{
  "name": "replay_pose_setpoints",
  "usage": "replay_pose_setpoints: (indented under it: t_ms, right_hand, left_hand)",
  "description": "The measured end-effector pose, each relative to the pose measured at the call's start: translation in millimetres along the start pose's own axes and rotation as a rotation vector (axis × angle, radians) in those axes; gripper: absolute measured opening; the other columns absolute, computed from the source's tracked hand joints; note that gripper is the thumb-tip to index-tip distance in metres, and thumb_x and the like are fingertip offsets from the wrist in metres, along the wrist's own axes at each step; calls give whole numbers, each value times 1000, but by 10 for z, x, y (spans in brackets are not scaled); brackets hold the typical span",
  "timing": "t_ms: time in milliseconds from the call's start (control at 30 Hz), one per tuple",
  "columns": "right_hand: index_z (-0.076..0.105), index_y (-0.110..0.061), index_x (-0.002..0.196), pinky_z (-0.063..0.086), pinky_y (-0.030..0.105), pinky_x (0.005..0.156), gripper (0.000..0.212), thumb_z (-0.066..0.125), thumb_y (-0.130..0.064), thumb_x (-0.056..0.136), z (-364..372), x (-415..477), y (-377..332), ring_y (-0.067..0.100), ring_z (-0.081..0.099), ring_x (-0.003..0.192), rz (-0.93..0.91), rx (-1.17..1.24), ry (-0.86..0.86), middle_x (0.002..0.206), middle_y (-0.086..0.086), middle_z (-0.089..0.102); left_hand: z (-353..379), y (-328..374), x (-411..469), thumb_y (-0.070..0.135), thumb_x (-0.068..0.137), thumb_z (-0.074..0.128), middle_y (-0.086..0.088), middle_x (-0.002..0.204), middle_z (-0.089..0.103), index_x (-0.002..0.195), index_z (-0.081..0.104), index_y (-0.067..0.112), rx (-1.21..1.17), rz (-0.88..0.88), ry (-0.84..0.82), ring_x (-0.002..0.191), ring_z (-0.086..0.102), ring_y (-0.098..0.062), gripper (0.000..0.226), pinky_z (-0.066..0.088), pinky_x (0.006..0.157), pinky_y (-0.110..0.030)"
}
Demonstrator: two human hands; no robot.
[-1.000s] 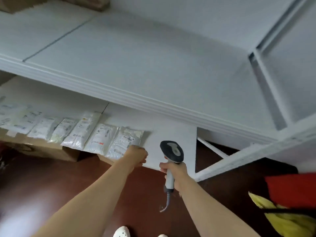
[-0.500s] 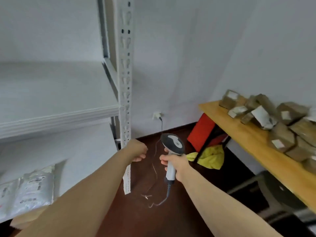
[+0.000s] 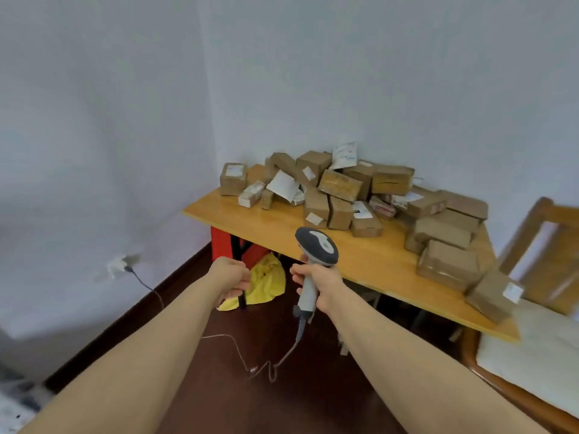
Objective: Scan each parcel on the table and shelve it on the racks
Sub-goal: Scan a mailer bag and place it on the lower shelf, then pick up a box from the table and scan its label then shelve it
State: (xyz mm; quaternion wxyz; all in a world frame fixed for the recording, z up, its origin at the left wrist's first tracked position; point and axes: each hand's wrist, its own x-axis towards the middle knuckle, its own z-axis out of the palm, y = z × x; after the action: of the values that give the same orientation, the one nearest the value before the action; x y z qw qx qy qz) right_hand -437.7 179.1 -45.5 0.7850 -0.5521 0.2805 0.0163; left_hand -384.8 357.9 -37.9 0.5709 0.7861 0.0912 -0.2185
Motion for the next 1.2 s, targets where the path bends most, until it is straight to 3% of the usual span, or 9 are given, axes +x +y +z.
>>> replay_pose_setpoints:
  t_ms: [67,133,233,500,800,867,1033,1200]
  right_hand:
    - [61,-12,89,40,28,56,19,65,5,84,-203,196,-117,16,57,61,8,13,48,78,10,63]
    - [61,-13,90,42,29,58,19,65,4,85,-366,434,-240,15,59,62,10,33,97,78,9,64]
    - [61,-13,90,44,28,58,18,66,3,85,-527,830,-473,15,60,64,-5,59,187,82,9,65]
    - [61,-13,93,45,33,63,19,66,3,84,-790,1703,-983,16,61,65,-6,168,373,76,8,67]
    - [58,-11,94,44,32,61,17,63,3,87,-1502,2257,-1091,19,56,61,39,232,513,75,10,65]
    - [58,-10,94,43,31,61,16,62,4,87,-1660,2412,-1144,20,57,62,44,226,518,76,10,65]
    - [62,-11,91,47,30,60,17,68,2,83,-1976,2956,-1343,21,62,66,86,202,488,79,10,68]
    - [64,-11,89,47,30,60,16,71,0,81,-2180,3504,-1507,19,64,65,162,177,354,78,9,71]
  left_hand:
    - [208,148,288,-4,91,55,-14,92,54,91,51,13,34,11,-55,62,50,-17,17,43,56,-24]
    - [395,299,605,0,90,58,-14,93,60,106,53,10,63,16,-86,67,57,-17,20,49,64,-29]
    - [644,559,1106,0,89,60,-12,85,59,124,50,4,70,9,-164,64,57,-16,37,49,56,-26]
    - [1233,1278,2235,2,91,59,-17,110,62,130,48,2,173,28,-283,75,60,-16,41,50,59,-25]
    - [2185,1526,2867,-2,93,55,-13,92,56,135,44,-1,295,-19,-427,78,57,-20,44,49,71,-31]
    - [2380,1550,2983,0,92,57,-14,93,57,136,44,0,338,-6,-401,81,57,-21,45,50,76,-33]
    - [2769,1685,3335,12,89,60,-15,131,47,138,43,10,582,144,-140,110,53,-30,52,49,91,-38]
    - [2937,1845,3680,28,91,61,-17,155,13,147,24,9,672,75,205,142,14,-35,70,23,112,-46]
